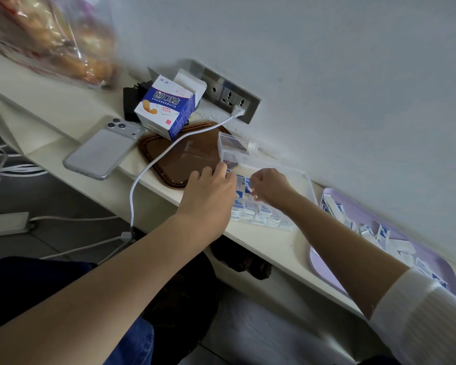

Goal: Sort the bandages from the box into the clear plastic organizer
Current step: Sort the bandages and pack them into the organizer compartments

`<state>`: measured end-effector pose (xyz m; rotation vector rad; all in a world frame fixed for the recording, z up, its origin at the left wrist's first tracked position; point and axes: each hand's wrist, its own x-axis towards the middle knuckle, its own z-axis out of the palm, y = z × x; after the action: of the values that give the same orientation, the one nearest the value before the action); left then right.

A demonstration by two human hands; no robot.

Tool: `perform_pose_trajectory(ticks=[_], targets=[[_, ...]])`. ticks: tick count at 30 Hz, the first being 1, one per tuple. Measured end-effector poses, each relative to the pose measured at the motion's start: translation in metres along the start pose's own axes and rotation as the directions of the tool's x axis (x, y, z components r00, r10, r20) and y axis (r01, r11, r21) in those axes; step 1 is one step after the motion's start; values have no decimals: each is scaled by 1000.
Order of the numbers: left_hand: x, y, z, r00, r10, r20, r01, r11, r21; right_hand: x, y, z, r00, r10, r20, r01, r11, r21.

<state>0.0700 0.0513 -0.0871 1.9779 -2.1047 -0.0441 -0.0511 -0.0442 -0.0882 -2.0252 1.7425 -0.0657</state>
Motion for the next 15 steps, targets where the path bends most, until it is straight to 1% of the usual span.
perform_pose_trajectory(ticks=[2, 9, 11, 14, 15], targets=[[0, 0, 0, 1000, 2, 1, -2, 1000, 9, 2, -4, 3, 999, 1, 35, -1, 1000, 14], [0, 0, 0, 1000, 9, -8, -9, 1000, 17, 2, -2, 4, 1000, 8, 28, -11, 994, 106], [0, 1, 1, 1000, 8, -2, -8, 1000, 26, 2, -2, 1, 999, -4, 50, 0, 995, 95], [1, 2, 1, 1000, -1, 6, 1, 1000, 27, -5, -2, -3, 999, -43, 15, 41, 994, 106], [1, 3, 1, 1000, -7, 9, 7, 1000, 28, -10, -1, -5, 997, -74, -18, 75, 992, 100]])
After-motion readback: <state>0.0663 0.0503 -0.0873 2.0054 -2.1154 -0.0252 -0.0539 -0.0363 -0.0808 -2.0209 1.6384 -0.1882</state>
